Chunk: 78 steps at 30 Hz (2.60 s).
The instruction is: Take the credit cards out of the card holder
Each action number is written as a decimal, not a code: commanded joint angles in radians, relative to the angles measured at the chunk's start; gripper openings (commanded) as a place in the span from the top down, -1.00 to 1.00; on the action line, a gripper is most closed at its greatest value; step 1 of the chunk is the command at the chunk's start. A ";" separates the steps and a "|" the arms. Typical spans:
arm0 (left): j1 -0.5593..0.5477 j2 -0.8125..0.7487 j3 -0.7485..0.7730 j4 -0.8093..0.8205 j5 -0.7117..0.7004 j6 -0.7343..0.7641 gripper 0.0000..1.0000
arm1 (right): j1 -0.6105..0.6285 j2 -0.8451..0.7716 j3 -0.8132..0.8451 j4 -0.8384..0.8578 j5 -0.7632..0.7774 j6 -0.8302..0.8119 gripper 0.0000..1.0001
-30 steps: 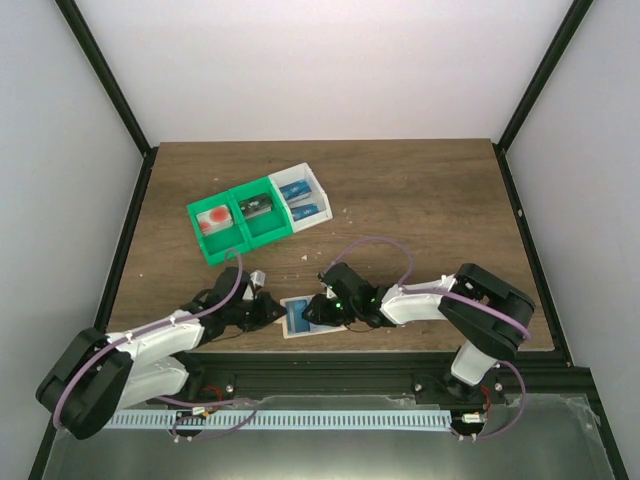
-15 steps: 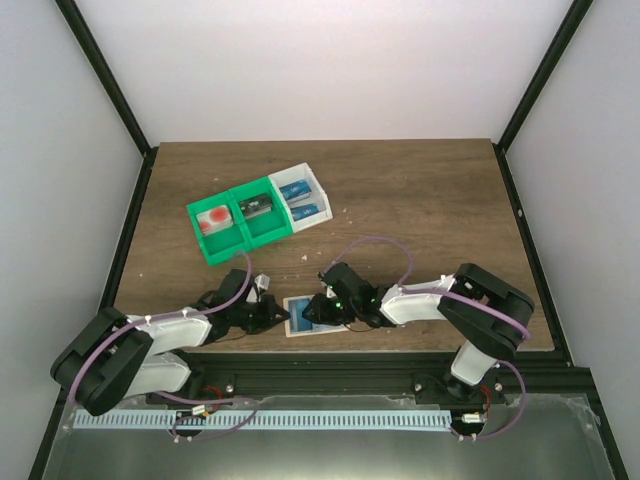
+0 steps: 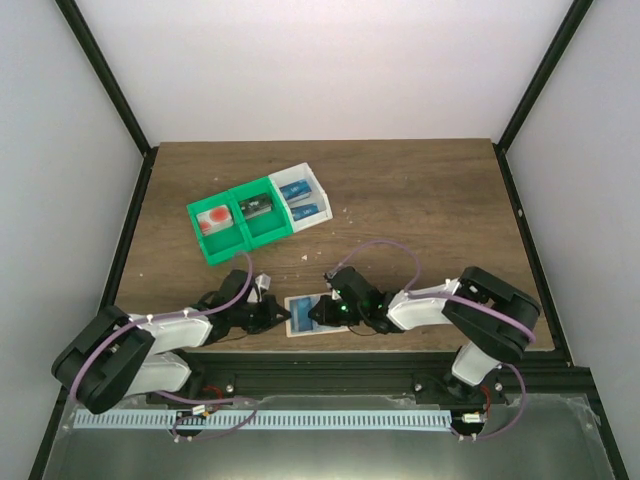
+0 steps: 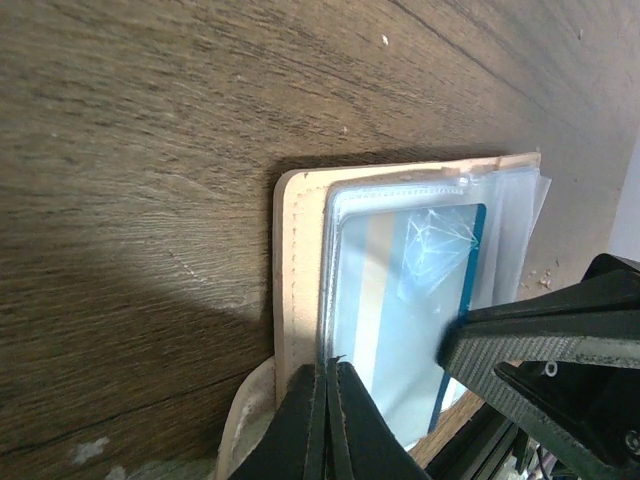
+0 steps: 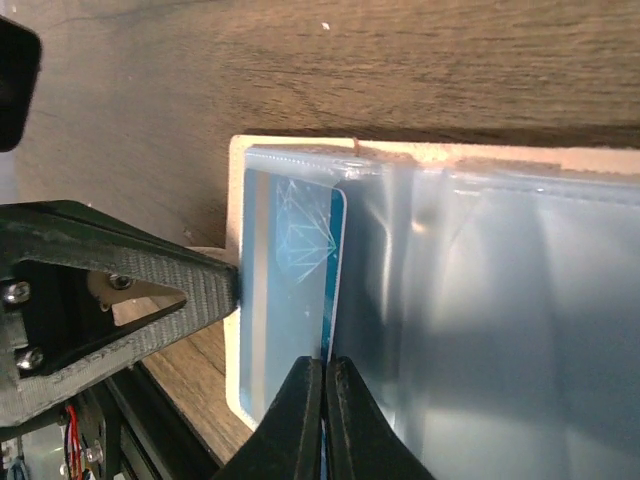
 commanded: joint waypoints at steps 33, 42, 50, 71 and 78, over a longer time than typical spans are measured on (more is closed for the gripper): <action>-0.016 0.111 -0.017 -0.064 -0.095 0.034 0.92 | -0.088 -0.106 -0.159 0.114 -0.089 -0.020 0.97; -0.016 0.120 -0.015 -0.039 -0.075 0.024 0.94 | -0.099 -0.078 -0.168 0.197 -0.162 0.007 0.87; -0.015 0.121 -0.023 -0.026 -0.082 0.013 0.94 | -0.099 -0.048 -0.185 0.309 -0.200 0.061 0.99; -0.016 0.148 -0.022 -0.008 -0.077 0.013 0.96 | -0.128 -0.176 -0.281 0.275 -0.126 0.053 0.99; -0.016 0.147 -0.025 -0.012 -0.078 0.011 0.96 | -0.145 -0.196 -0.294 0.240 -0.099 0.037 0.99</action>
